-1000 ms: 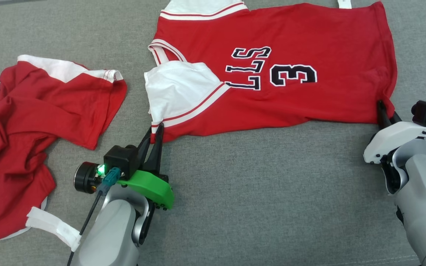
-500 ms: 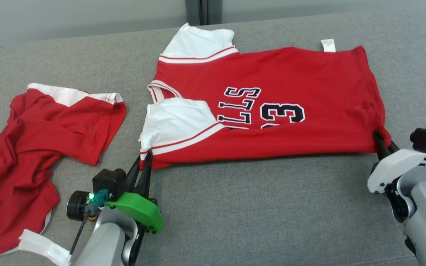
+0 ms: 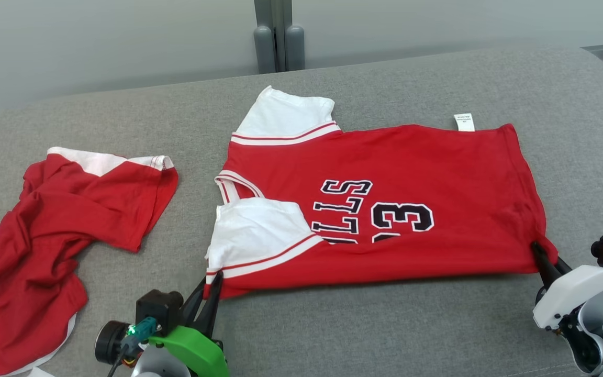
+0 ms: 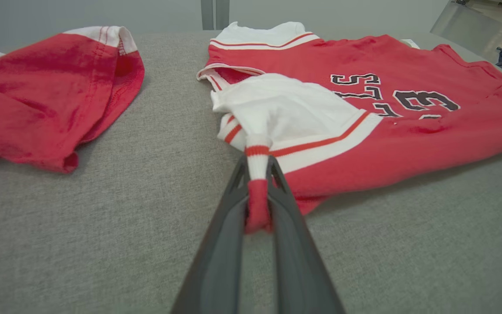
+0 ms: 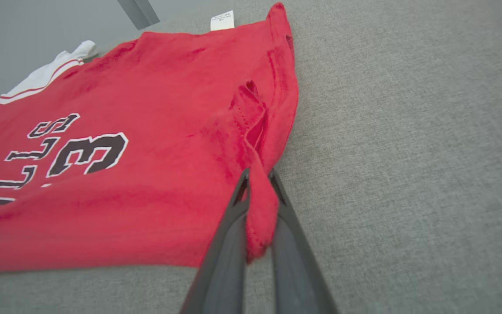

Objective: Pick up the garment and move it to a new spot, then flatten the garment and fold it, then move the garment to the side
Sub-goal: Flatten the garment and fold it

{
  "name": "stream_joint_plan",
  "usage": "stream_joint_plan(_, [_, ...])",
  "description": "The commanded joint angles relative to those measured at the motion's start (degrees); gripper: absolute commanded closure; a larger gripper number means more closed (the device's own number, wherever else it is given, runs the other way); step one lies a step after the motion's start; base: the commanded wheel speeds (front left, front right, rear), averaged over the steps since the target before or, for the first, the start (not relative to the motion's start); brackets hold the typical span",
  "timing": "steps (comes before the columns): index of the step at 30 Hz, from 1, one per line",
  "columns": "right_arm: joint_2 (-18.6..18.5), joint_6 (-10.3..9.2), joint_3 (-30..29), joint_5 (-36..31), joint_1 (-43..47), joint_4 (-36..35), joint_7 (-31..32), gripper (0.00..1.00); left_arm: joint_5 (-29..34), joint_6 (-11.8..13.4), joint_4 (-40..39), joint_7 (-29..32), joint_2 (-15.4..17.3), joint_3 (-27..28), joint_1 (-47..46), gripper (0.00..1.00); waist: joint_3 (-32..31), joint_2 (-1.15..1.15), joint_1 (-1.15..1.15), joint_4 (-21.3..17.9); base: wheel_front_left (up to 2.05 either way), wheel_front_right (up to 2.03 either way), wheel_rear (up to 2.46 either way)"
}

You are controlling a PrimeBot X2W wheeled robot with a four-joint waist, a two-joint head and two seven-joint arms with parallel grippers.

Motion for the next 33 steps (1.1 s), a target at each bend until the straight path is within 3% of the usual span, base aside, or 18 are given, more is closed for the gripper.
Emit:
stream_joint_plan(1, [-0.6, -0.1, -0.8, 0.3, 1.3, -0.7, 0.3, 1.0, -0.5, 0.4, -0.9, 0.8, 0.5, 0.0, 1.3, 1.0, 0.0, 0.0, 0.0, -0.1, 0.0, 0.0, 0.0])
stream_joint_plan(5, [-0.3, -0.1, -2.3, -0.9, 2.4, -1.6, 1.0, 0.96, -0.9, 0.5, -2.1, 3.2, 0.8, -0.6, 2.6, 1.0, 0.1, 0.0, 0.0, -0.3, 0.0, 0.0, 0.0])
stream_joint_plan(6, [-0.1, -0.1, -2.7, -1.2, 2.5, -1.6, 1.0, 0.58, -0.9, 0.5, -2.2, 3.7, 0.8, -0.8, 2.7, 0.73, 0.2, 0.0, 0.0, -0.3, 0.0, 0.0, 0.0])
stream_joint_plan(7, [0.2, -0.1, -3.4, -1.4, 2.6, -1.4, 1.3, 0.0, -0.9, 0.8, -2.4, 4.1, 0.8, -0.9, 2.6, 0.53, 0.3, 0.0, 0.0, -0.4, 0.0, 0.0, 0.0])
stream_joint_plan(8, [0.5, -0.09, -3.7, -1.7, 2.5, -1.4, 1.4, 0.0, -0.7, 1.0, -2.4, 4.2, 0.9, -0.8, 2.4, 0.16, 0.4, 0.0, 0.0, -0.4, 0.0, 0.0, 0.0])
stream_joint_plan(9, [0.8, -0.07, -3.9, -2.4, 2.3, -1.9, 1.1, 0.0, -0.6, 1.2, -2.4, 4.1, 0.9, -0.9, 2.1, 0.0, 0.7, 0.0, 0.0, -0.5, 0.0, 0.0, 0.0])
stream_joint_plan(16, [2.0, -0.05, -5.3, -7.0, -0.1, -7.1, -5.4, 0.0, 0.0, 3.4, -3.8, -0.4, 0.4, 0.9, -1.7, 0.0, 3.2, 0.0, 0.0, -1.0, 0.0, 0.0, 0.0])
stream_joint_plan(23, [4.4, -0.05, -6.8, -13.0, -3.0, -13.9, -10.2, 0.0, 0.3, 3.2, -6.7, -6.3, -1.2, 3.9, -7.8, 0.0, 7.8, 0.0, 0.0, -1.2, 0.0, 0.0, 0.0])
stream_joint_plan(27, [6.3, -0.05, -7.1, -16.3, -5.2, -15.4, -10.5, 0.0, 1.6, 3.2, -5.5, -6.5, -1.5, 3.9, -12.2, 0.0, 10.4, 0.0, 0.0, -2.0, 0.0, 0.0, 0.0])
stream_joint_plan(29, [7.3, -0.05, -7.1, -17.6, -6.6, -15.9, -10.5, 0.0, 2.8, 3.8, -2.8, -3.5, -0.8, 3.1, -14.9, 0.0, 11.7, 0.0, 0.0, -2.6, 0.0, 0.0, 0.0])
stream_joint_plan(33, [8.5, -0.05, -6.6, -19.3, -10.1, -15.8, -10.5, 0.0, 4.7, 2.0, 0.5, 1.3, 0.9, 1.5, -22.9, 0.0, 14.6, 0.0, 0.0, -4.6, 0.0, 0.0, 0.0])
